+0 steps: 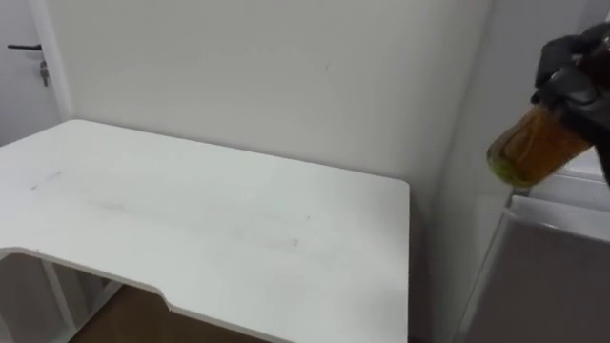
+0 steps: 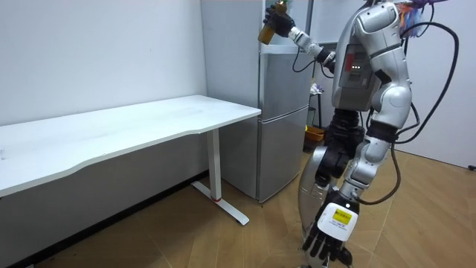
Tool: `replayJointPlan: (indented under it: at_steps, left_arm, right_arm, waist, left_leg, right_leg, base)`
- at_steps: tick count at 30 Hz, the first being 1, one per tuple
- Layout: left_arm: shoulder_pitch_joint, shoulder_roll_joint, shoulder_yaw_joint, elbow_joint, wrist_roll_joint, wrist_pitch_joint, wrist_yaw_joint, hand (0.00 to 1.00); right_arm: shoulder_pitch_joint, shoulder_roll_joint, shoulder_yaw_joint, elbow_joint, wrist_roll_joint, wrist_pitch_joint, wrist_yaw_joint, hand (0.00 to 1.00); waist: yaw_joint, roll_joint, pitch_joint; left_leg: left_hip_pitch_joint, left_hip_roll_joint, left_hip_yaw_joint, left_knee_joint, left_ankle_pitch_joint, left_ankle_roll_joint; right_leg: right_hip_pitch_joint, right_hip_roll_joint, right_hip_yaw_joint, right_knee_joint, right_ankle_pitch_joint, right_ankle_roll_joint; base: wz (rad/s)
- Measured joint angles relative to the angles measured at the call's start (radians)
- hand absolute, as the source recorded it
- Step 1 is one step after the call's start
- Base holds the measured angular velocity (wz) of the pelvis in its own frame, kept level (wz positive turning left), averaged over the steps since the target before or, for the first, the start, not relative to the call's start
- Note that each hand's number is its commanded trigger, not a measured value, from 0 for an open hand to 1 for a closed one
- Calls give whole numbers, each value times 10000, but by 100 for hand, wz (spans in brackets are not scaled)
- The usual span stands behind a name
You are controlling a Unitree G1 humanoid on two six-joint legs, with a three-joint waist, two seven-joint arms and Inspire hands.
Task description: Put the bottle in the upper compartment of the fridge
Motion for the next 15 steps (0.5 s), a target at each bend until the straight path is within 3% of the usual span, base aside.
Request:
replayJointPlan:
  at_steps: [10,15]
  left_arm:
    - [-112,-60,1,118,13,-197,431,0]
    - [-178,-136,-1,234,7,-192,382,0]
  right_arm:
    - [0,-8,-1139,-262,7,-231,-1669,100]
    - [0,-11,-1451,-68,-308,-234,-2333,100]
  waist:
    - [-421,321,-36]
    - [-513,336,40]
  left_leg:
    - [37,92,316,11,-35,11]
    - [323,161,543,-107,-61,-27]
  right_leg:
    - [-141,47,320,53,76,-20]
    - [-53,107,581,52,77,-22]
  base:
    - [-10]
    - [-15]
